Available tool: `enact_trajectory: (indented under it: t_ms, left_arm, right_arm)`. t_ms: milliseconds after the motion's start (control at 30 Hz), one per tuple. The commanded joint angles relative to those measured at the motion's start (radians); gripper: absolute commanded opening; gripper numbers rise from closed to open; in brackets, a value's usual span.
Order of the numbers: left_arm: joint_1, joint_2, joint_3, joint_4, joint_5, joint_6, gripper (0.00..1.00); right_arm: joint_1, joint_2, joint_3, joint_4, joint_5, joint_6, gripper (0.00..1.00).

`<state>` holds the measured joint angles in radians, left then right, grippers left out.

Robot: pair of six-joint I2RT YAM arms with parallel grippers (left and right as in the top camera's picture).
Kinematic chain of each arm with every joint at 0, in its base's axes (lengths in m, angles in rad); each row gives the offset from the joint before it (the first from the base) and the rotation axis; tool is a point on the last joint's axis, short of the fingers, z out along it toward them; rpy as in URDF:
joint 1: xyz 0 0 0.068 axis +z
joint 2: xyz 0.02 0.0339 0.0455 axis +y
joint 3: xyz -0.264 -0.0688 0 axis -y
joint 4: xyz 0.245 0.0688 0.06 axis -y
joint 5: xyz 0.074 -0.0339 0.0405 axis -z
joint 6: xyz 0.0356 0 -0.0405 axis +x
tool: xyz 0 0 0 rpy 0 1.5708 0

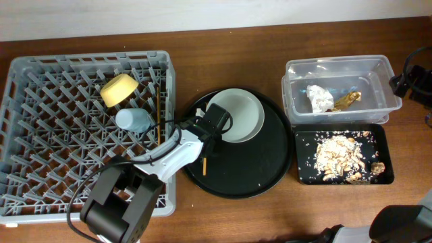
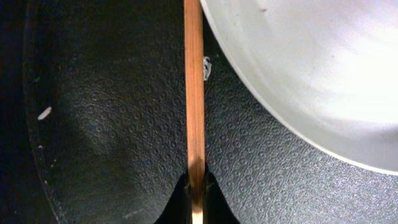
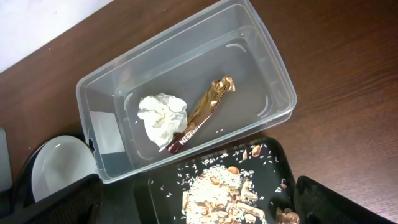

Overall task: Sort waste into correct bins and load items into the dishwasher rack
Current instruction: 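Grasp the remaining chopstick on the tray with the left gripper, then place the second chopstick upright in the rack beside the first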

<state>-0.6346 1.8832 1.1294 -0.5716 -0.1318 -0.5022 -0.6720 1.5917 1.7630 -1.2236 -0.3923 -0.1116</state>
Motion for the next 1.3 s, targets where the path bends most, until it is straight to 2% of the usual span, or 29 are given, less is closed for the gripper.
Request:
enact_trajectory:
  t_ms: [0, 167, 300, 400, 533, 967, 1267]
  left_arm:
    - [-0.006, 0.034, 0.005, -0.026, -0.002, -0.006, 0.00]
    - [0.003, -0.076, 0.174, -0.263, -0.148, -0.005, 0.00]
    - [0.008, -0.193, 0.313, -0.373, -0.162, 0.032, 0.00]
    - [0.043, -0.269, 0.336, -0.393, -0.183, 0.033, 0.00]
    - [0.124, -0.271, 0.330, -0.431, -0.183, 0.033, 0.00]
    - [0.292, -0.110, 0.309, -0.414, -0.205, 0.131, 0.00]
    - [0.315, -0.058, 0.309, -0.387, -0.202, 0.209, 0.01]
  right_arm:
    - [-0.003, 0.003, 0.003, 0.000, 0.005, 0.001, 0.99]
    - [-0.003, 0.003, 0.003, 0.000, 0.005, 0.001, 0.99]
    - [-0.003, 0.003, 0.003, 0.000, 0.005, 0.001, 0.99]
    - [-0.003, 0.003, 0.003, 0.000, 0.005, 0.001, 0.99]
    - [-0.003, 0.003, 0.003, 0.000, 0.005, 0.001, 0.99]
    - [-0.003, 0.003, 0.003, 0.000, 0.005, 0.001, 0.99]
    - [-0.003, 0.003, 0.003, 0.000, 0.005, 0.001, 0.99]
